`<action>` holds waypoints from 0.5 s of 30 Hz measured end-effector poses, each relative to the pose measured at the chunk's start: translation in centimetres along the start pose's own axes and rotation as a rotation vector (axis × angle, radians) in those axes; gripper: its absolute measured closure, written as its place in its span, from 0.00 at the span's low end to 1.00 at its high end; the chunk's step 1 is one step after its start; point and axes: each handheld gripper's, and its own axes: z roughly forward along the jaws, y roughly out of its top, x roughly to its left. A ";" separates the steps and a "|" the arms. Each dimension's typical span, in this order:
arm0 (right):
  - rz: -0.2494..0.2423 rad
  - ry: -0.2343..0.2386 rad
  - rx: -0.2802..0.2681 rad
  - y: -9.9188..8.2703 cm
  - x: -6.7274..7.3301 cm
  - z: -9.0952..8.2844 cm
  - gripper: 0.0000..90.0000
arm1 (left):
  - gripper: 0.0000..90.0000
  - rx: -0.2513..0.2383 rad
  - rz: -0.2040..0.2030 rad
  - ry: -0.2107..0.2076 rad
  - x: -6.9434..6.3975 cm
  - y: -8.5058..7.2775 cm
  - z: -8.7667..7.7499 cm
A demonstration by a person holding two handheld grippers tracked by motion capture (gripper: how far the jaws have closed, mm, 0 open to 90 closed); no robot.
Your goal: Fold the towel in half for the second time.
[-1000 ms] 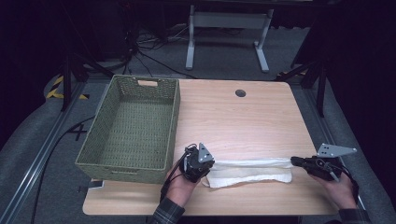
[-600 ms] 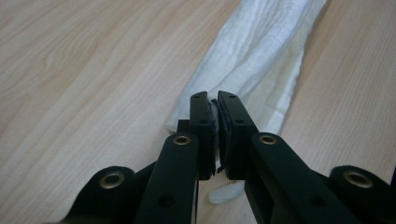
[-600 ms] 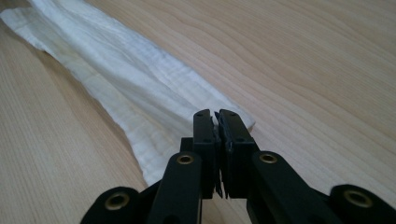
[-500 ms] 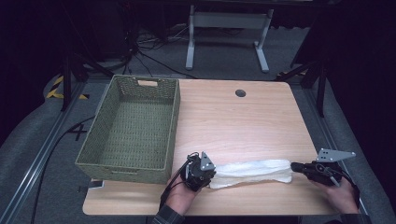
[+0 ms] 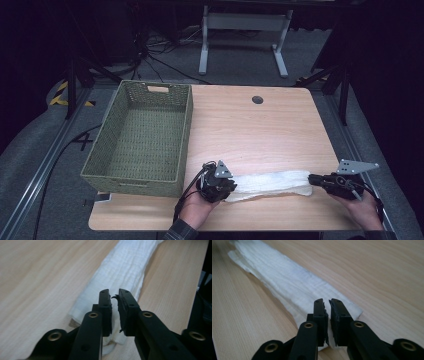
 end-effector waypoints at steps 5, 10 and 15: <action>0.007 0.024 0.076 -0.7 0.0 1.2 0.99 | 0.96 0.093 -0.017 -0.021 0.4 -1.0 1.6; -0.003 0.028 0.141 -1.2 0.0 2.0 1.00 | 0.99 0.117 -0.002 -0.017 0.6 -1.5 1.7; -0.021 -0.010 0.151 -1.0 0.0 2.1 1.00 | 1.00 0.124 0.007 0.011 0.4 -1.5 1.6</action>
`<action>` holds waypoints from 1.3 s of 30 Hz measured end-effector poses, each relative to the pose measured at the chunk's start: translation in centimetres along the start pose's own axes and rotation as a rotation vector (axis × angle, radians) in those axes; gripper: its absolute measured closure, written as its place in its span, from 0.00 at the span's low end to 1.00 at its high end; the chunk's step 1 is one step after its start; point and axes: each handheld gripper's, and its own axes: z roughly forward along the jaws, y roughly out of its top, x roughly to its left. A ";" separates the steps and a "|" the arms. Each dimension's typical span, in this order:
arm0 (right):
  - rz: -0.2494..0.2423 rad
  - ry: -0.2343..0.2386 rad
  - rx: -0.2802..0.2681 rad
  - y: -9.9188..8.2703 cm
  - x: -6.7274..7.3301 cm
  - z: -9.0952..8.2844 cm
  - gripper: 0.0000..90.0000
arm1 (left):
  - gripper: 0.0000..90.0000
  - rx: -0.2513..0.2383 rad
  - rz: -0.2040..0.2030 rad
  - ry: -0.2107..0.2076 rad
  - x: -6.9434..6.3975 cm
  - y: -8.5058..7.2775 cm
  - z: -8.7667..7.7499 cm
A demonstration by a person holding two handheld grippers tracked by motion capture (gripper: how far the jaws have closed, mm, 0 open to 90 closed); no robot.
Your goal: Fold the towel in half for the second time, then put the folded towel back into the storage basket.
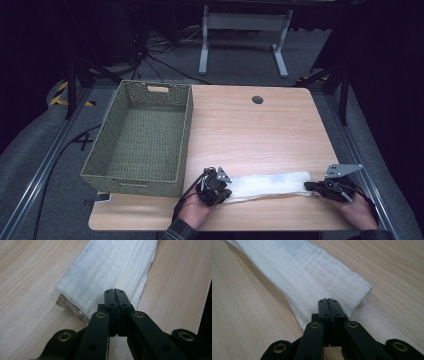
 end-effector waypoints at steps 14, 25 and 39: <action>-0.025 0.058 -0.087 1.8 2.0 0.0 1.00 | 1.00 -0.087 0.020 0.024 0.4 3.0 -0.5; -0.086 0.146 -0.085 4.0 4.3 2.3 1.00 | 1.00 -0.080 0.058 0.049 1.8 5.5 1.5; -0.126 0.159 -0.011 4.6 5.0 4.3 1.00 | 1.00 0.018 0.097 0.044 1.8 5.9 3.7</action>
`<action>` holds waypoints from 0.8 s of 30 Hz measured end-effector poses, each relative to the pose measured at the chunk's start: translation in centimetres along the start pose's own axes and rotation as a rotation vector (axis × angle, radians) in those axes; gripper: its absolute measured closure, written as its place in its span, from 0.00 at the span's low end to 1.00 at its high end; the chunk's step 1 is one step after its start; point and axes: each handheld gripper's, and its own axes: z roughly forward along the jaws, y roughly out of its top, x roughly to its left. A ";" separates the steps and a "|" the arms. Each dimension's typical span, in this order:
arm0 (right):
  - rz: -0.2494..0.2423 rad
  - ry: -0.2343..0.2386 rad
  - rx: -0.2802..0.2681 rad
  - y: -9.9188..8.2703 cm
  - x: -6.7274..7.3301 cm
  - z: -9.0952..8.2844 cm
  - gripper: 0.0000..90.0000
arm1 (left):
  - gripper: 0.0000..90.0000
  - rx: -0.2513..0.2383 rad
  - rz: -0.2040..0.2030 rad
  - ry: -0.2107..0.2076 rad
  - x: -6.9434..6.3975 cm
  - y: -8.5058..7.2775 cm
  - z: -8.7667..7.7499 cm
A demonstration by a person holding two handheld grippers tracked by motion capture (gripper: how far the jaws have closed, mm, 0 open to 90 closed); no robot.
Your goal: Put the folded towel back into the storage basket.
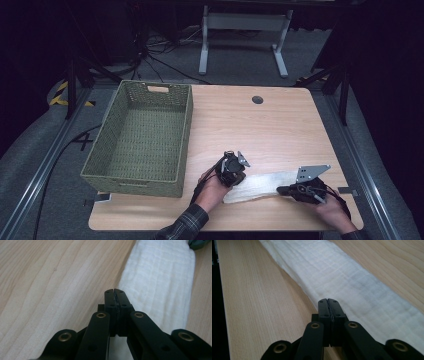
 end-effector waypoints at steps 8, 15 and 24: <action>-0.003 -0.023 0.002 0.7 -1.0 0.7 1.00 | 1.00 0.004 0.000 -0.012 0.2 -0.4 -0.3; 0.008 -0.032 -0.004 1.3 -2.0 1.1 1.00 | 1.00 0.004 -0.001 -0.021 0.0 -0.9 -0.6; 0.029 -0.043 -0.008 2.0 -3.1 1.7 1.00 | 1.00 0.012 -0.007 -0.036 -0.5 -1.3 -0.9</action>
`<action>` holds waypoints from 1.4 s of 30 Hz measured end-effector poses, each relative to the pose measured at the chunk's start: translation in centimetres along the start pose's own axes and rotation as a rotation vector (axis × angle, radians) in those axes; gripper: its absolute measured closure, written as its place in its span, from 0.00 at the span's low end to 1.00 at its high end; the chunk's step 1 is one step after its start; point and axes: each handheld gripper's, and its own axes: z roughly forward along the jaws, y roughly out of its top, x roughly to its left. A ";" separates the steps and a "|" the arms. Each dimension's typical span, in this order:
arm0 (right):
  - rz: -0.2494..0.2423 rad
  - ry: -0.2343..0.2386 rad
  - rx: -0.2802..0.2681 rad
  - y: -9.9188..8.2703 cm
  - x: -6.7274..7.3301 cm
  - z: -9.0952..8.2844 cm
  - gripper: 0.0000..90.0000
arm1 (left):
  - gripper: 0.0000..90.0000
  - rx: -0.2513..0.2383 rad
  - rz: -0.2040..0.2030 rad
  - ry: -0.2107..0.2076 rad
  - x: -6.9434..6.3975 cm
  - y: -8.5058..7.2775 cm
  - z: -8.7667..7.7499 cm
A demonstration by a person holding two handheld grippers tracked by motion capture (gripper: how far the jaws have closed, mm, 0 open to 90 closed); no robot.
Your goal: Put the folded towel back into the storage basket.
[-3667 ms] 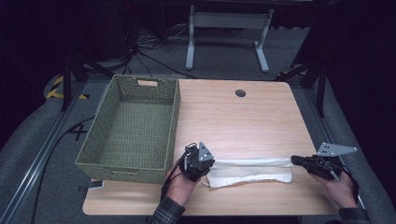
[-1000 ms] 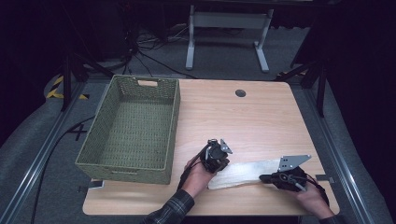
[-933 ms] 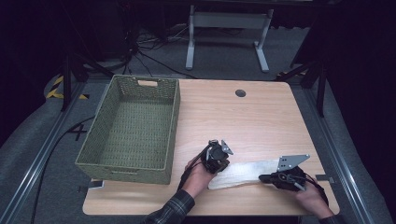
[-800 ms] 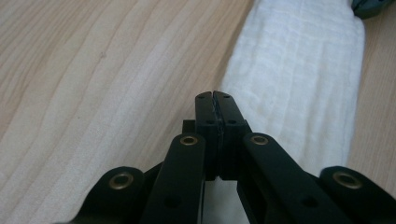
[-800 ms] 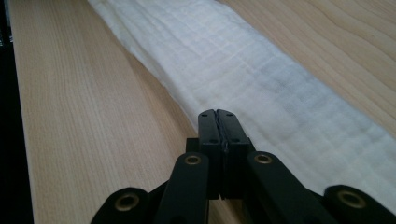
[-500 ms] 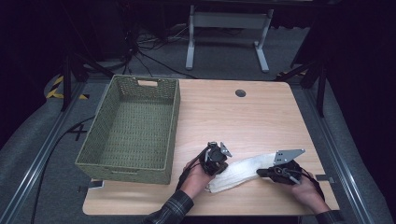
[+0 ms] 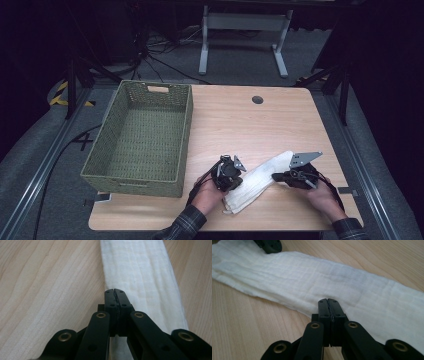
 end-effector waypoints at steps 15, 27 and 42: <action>0.010 0.000 -0.016 1.4 -1.4 1.3 1.00 | 1.00 0.001 0.034 -0.054 -1.4 0.0 0.2; -0.008 0.006 -0.011 2.6 -1.7 2.4 1.00 | 1.00 0.011 0.082 -0.107 -3.5 0.4 0.8; -0.027 0.031 -0.010 3.5 -1.3 3.2 0.99 | 0.99 0.011 0.132 -0.147 -4.4 0.4 0.9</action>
